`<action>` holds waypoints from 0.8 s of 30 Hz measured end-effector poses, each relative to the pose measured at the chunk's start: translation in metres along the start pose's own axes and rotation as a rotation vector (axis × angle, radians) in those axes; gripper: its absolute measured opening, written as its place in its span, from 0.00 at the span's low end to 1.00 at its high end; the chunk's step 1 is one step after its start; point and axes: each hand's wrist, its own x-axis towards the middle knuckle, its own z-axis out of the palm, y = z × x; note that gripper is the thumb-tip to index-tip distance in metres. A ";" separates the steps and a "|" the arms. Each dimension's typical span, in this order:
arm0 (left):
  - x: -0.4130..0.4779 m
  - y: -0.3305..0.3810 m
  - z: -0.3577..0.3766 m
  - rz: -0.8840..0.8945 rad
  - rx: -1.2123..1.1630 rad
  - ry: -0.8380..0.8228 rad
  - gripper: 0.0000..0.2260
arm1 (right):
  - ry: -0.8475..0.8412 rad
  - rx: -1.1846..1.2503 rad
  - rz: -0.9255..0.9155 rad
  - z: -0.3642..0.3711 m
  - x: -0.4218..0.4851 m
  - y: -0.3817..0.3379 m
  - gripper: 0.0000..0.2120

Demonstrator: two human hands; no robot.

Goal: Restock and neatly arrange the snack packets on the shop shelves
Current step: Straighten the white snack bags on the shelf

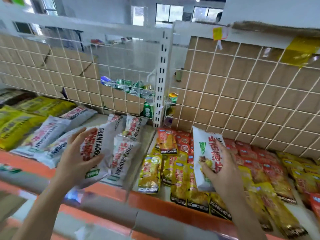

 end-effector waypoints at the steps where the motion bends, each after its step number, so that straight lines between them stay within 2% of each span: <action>1: 0.001 -0.010 -0.011 0.000 0.004 -0.007 0.33 | -0.004 0.002 -0.001 0.009 -0.001 -0.010 0.33; 5: 0.009 -0.050 -0.056 0.001 0.024 -0.048 0.37 | -0.003 0.001 0.016 0.047 -0.008 -0.057 0.33; 15: 0.032 -0.141 -0.152 -0.015 0.056 -0.080 0.34 | -0.058 0.011 0.021 0.125 -0.027 -0.148 0.34; 24: 0.058 -0.177 -0.173 -0.081 0.080 -0.078 0.32 | -0.122 0.054 0.010 0.173 -0.016 -0.189 0.34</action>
